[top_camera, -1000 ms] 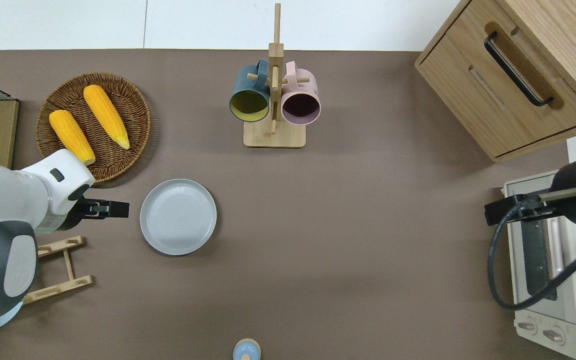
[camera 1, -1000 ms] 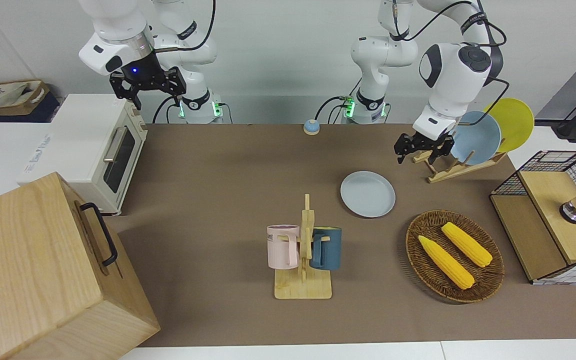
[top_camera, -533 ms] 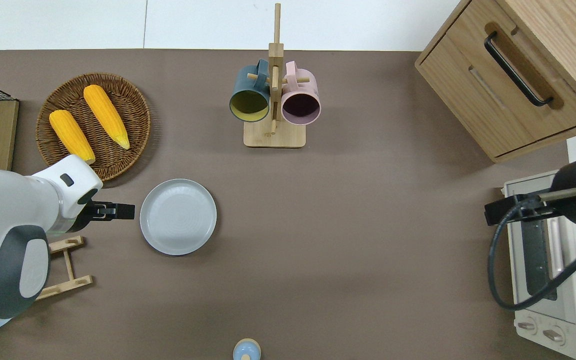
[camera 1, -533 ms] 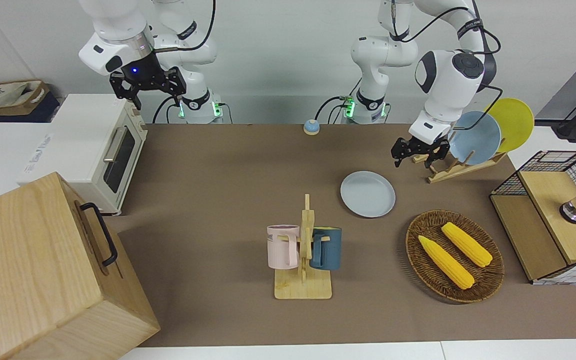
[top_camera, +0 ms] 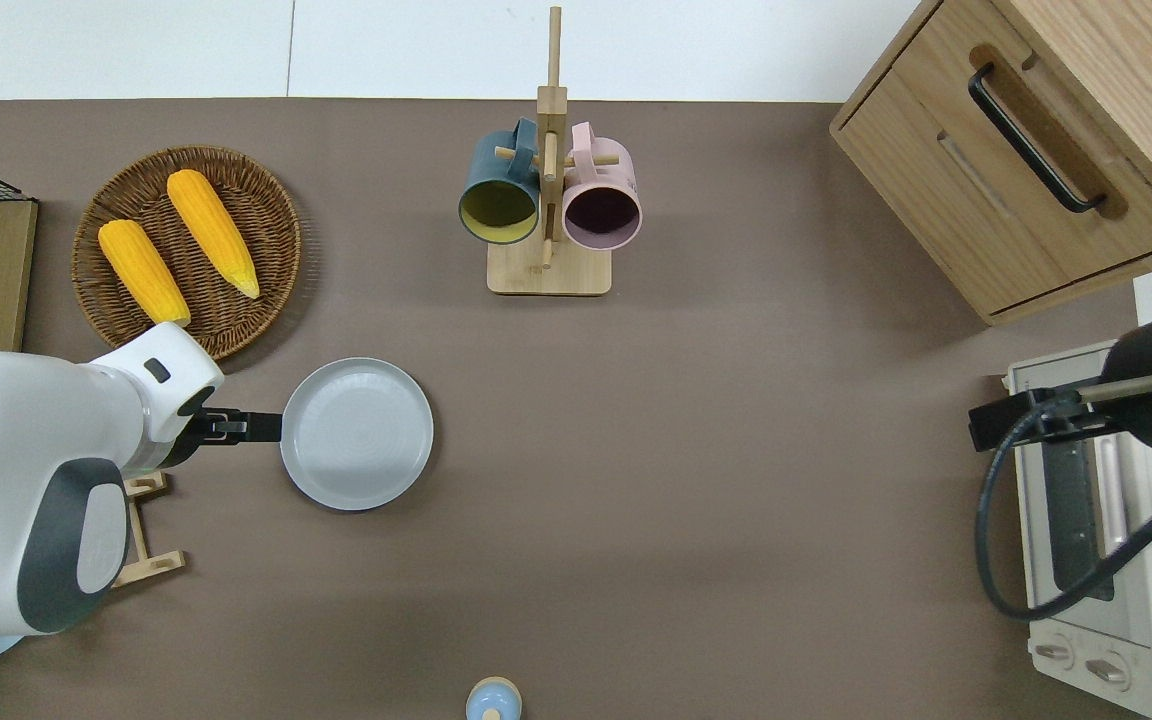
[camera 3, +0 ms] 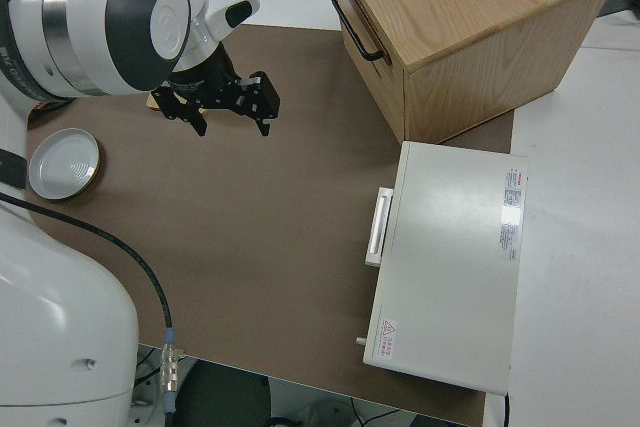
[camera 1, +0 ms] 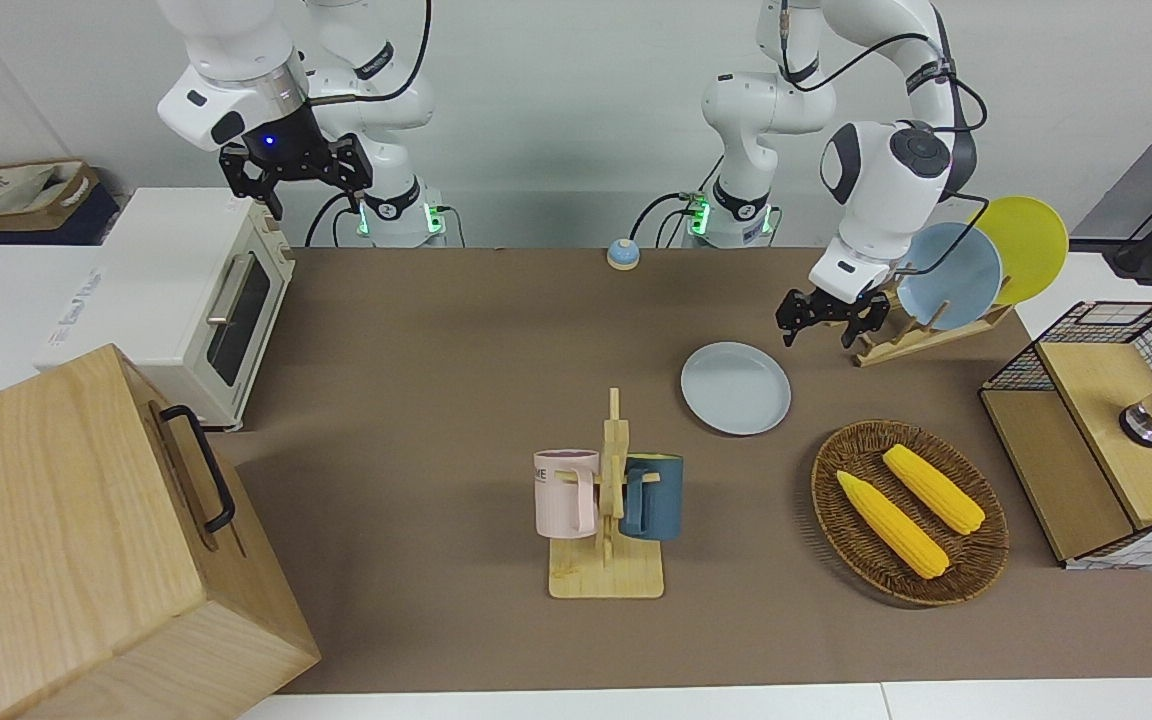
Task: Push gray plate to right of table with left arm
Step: 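Move the left gripper forward to the edge of the gray plate nearest it, then lower the left gripper against the gray plate's rim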
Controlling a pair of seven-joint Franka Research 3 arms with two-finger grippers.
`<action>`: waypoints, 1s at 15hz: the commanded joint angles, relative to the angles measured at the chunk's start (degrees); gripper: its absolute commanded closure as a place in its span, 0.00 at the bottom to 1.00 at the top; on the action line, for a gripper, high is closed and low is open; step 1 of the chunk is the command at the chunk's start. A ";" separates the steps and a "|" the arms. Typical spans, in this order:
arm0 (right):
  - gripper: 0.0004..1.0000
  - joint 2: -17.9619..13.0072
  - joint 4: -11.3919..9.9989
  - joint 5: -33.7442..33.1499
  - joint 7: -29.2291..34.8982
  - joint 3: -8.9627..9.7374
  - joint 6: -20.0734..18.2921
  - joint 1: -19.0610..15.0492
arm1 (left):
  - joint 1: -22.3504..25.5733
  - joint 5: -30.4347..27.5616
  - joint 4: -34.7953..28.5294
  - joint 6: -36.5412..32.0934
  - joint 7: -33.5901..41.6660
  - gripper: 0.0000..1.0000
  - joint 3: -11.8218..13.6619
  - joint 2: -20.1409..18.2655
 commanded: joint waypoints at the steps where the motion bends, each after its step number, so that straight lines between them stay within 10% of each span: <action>1: 0.02 -0.14 0.53 0.25 0.66 0.92 -0.89 -1.15 | -0.74 -0.52 -2.23 4.09 -0.25 0.01 0.56 0.95; 15: 0.02 -0.14 0.53 0.25 0.75 0.92 -0.89 -1.15 | -0.74 -0.52 -9.79 19.66 -2.17 0.01 0.56 7.37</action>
